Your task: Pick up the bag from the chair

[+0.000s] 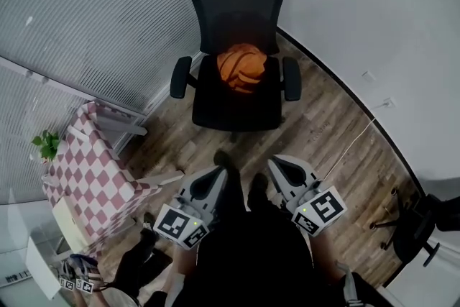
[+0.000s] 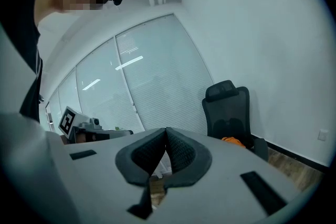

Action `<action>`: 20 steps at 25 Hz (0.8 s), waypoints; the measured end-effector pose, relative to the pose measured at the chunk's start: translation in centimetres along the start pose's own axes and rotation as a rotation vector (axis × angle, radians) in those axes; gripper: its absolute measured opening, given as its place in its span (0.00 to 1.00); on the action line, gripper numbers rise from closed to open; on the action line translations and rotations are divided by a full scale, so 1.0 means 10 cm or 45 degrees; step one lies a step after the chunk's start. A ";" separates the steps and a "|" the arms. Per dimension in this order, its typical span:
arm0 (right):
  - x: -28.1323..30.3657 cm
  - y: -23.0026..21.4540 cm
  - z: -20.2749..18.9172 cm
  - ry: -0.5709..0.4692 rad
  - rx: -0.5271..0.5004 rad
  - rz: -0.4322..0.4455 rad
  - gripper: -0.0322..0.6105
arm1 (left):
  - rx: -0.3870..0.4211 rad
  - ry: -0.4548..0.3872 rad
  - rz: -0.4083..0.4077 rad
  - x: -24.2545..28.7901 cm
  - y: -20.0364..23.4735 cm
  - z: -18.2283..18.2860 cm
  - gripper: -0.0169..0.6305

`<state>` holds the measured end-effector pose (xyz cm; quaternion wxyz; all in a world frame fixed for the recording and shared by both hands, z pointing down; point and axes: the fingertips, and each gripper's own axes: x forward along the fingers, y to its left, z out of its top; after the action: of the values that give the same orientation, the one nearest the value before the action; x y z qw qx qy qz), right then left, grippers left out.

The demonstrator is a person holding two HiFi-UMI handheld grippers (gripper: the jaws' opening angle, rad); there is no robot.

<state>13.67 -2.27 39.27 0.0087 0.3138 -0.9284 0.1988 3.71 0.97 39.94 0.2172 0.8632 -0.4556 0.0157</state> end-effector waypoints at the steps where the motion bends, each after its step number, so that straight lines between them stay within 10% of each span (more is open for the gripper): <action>1: 0.07 -0.01 0.01 0.000 -0.002 -0.006 0.08 | 0.000 -0.002 -0.009 0.02 0.07 0.03 0.08; 20: 1.68 0.10 0.44 -0.039 -0.064 -0.065 0.08 | 0.028 -0.095 -0.192 0.23 1.49 0.91 0.08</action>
<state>0.05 -12.88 37.22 0.0075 0.3400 -0.9249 0.1701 -8.30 -11.69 37.54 0.1913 0.8974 -0.3967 -0.0278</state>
